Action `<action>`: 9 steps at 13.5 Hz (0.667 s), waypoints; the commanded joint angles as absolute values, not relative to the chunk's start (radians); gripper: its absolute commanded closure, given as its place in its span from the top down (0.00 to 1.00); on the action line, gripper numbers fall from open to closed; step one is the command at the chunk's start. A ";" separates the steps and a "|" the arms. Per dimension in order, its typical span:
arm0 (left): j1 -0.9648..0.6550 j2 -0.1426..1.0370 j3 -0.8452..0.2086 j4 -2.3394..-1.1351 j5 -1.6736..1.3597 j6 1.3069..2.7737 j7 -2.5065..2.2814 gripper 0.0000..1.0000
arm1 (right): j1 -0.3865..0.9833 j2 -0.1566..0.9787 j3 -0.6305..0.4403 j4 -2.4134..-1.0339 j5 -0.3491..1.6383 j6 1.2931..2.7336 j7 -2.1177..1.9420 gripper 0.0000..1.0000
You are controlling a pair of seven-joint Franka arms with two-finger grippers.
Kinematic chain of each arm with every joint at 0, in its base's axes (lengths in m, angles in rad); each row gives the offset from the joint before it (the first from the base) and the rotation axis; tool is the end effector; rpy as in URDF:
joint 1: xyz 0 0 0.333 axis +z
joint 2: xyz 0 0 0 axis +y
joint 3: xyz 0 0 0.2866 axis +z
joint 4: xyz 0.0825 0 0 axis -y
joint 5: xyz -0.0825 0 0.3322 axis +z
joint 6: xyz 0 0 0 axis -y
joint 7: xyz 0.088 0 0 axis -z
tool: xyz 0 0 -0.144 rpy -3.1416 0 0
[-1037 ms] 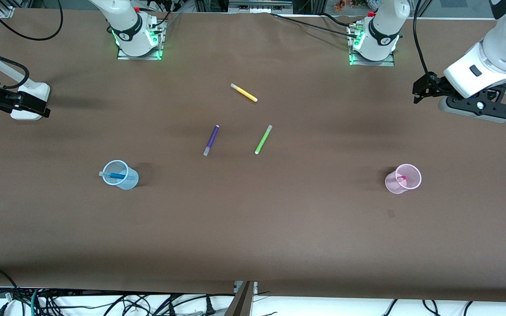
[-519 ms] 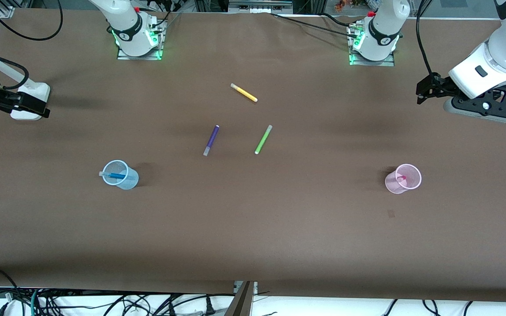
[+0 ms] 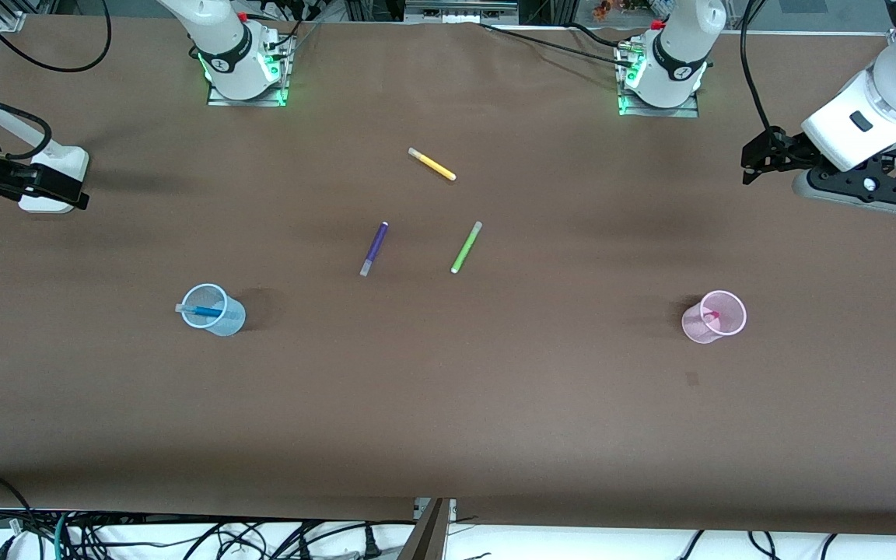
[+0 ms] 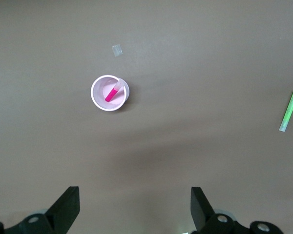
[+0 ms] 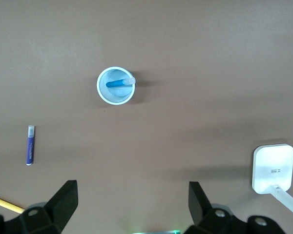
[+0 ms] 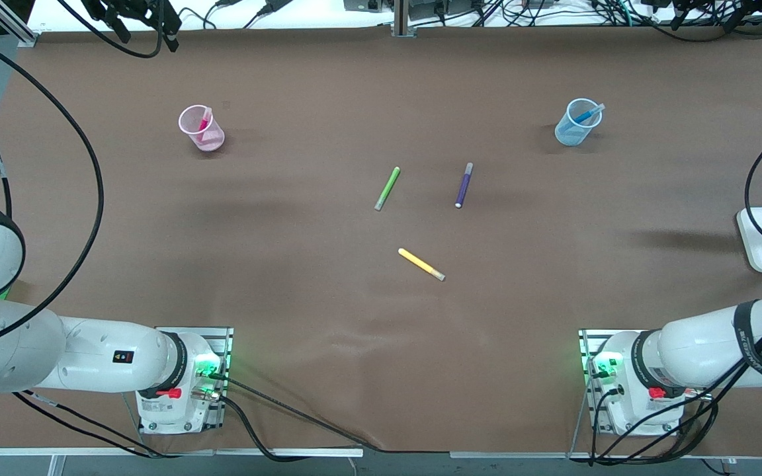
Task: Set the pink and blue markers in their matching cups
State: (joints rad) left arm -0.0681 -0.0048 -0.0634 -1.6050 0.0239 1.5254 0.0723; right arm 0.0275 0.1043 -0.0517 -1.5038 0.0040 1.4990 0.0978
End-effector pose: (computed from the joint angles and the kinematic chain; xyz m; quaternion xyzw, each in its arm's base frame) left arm 0.4888 -0.0612 0.5426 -0.9941 0.1015 0.0370 0.0132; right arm 0.5186 -0.0108 0.5268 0.9967 -0.0608 -0.0544 0.0027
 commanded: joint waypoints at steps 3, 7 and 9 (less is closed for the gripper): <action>-0.083 0.008 -0.051 -1.557 -0.012 1.502 0.072 1.00 | 0.018 0.109 -0.048 -1.488 -0.009 1.494 0.080 1.00; -0.083 0.008 -0.052 -1.563 -0.017 1.497 0.064 1.00 | 0.018 0.109 -0.048 -1.488 -0.009 1.496 0.051 1.00; -0.084 0.008 -0.054 -1.562 -0.017 1.496 0.063 1.00 | 0.018 0.109 -0.049 -1.488 -0.008 1.496 0.049 1.00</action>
State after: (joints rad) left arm -0.0707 -0.0035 -0.0636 -1.5858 -0.0028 1.5165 0.0723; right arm 0.0265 0.1049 -0.0530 -1.5038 0.0039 1.4994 0.0666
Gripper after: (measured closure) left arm 0.000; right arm 0.000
